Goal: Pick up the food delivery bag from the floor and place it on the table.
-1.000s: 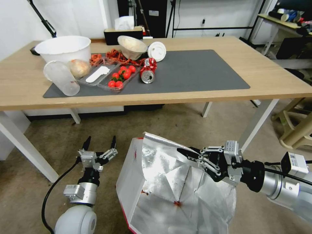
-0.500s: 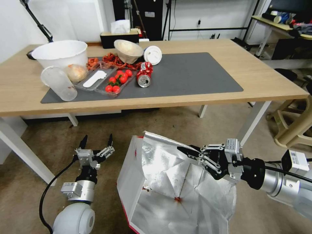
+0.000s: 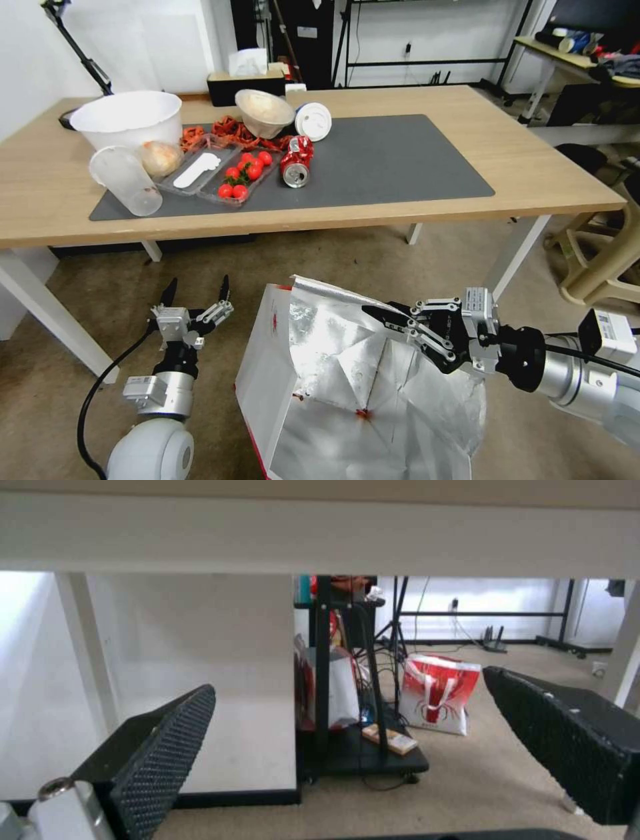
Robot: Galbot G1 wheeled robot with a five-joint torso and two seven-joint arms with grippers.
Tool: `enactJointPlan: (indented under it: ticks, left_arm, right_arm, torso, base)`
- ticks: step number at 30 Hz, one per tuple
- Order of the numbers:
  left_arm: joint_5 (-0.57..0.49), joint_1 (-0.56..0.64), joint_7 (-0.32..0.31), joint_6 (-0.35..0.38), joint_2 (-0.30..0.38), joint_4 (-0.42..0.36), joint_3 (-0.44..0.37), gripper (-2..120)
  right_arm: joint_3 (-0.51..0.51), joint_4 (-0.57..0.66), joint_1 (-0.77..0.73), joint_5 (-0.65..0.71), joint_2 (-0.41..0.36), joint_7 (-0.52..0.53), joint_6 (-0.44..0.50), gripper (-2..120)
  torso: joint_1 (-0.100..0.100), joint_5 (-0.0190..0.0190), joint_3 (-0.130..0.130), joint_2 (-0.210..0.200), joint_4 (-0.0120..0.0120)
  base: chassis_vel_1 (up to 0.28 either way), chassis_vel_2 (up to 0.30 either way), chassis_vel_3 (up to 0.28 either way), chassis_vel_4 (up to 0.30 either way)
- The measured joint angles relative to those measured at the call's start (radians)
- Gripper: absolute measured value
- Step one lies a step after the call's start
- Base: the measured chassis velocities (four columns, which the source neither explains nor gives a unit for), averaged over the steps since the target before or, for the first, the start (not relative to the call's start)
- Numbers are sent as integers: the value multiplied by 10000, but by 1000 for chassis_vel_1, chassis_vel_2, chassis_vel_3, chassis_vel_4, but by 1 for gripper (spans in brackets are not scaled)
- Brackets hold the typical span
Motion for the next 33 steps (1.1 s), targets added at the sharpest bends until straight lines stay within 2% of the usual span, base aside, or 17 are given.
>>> enactJointPlan:
  ticks: [33]
  left_arm:
    - [52,132,-134,253,-45,-235,-145,100]
  right_arm:
    - [-59,-306,335,199,-101,-396,153,0]
  torso:
    - [514,0,814,1328,0]
  base:
    - [0,0,0,0]
